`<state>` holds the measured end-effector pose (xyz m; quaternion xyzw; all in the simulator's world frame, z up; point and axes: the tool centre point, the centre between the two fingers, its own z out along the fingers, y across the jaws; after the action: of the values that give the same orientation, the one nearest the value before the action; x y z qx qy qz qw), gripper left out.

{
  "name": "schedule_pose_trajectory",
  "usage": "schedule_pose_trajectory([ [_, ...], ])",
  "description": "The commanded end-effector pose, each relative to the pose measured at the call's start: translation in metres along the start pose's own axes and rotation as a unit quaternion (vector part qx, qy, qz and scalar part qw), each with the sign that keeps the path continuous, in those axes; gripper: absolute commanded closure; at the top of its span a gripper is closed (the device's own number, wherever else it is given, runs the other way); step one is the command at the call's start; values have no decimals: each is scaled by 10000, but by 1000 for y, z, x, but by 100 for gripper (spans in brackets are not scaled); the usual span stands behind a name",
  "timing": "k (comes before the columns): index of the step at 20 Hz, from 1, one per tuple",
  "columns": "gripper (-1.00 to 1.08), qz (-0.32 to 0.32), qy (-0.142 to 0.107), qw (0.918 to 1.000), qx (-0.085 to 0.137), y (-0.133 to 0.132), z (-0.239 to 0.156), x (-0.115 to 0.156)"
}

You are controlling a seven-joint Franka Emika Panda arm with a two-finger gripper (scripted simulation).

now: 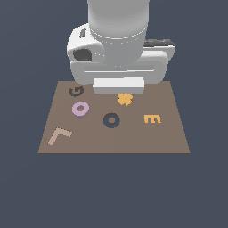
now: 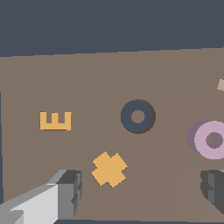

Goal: Insert a designated object into the corresponding slot on a board.

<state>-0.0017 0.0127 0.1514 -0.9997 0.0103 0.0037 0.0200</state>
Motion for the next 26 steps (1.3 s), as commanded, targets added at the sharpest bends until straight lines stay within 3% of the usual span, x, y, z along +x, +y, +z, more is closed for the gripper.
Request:
schedule_pose_trajectory([
  [1, -92, 0, 0, 10000, 0, 0, 0, 0],
  [12, -92, -221, 1, 9997, -39, 26, 19, -3],
  [26, -92, -942, 9, 9954, -168, 114, 80, -3],
])
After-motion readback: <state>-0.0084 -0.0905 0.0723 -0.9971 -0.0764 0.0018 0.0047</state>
